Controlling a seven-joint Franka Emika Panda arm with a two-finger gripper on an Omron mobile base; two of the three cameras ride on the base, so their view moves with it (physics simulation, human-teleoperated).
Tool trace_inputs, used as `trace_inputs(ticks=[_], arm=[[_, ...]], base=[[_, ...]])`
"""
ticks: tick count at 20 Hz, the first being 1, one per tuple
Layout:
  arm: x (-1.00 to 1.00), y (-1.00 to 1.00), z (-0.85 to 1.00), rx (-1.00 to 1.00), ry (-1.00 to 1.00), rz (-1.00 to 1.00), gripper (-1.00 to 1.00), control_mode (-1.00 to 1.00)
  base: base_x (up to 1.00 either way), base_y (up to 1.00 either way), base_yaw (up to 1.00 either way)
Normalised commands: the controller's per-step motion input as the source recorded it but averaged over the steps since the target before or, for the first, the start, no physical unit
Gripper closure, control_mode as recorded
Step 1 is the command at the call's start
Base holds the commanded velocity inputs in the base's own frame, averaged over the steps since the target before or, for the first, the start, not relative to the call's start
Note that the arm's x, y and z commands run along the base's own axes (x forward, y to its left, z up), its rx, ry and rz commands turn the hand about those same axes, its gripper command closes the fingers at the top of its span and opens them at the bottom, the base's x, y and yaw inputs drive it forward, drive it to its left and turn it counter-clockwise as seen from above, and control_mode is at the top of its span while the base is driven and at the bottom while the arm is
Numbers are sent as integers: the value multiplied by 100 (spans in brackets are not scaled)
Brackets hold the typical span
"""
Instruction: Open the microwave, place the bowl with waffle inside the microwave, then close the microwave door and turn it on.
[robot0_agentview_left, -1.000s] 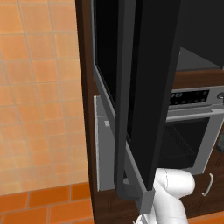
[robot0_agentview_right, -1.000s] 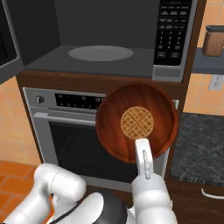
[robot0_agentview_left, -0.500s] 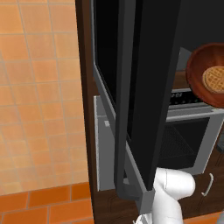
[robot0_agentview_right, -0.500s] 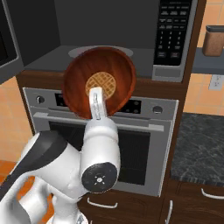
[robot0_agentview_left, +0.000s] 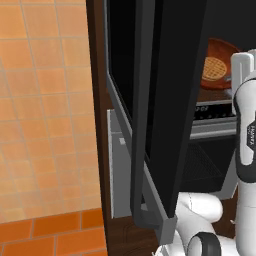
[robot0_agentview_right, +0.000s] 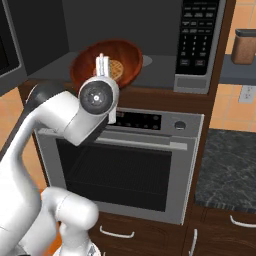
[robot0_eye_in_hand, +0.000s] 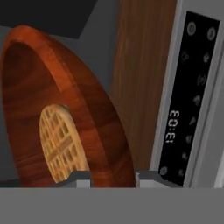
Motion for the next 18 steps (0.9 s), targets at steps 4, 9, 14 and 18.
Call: trace_inputs(ticks=[4,9,14,18], arm=[[99,0,30,8,28,1,100,-100],[100,0,13,7,30,0,100,-100],[100,7,-2,7,21,0,100,-100],[100,28,-12,3,20,0,100,-100]], base=[[0,0,0],[0,0,0],[0,0,0],[0,0,0]])
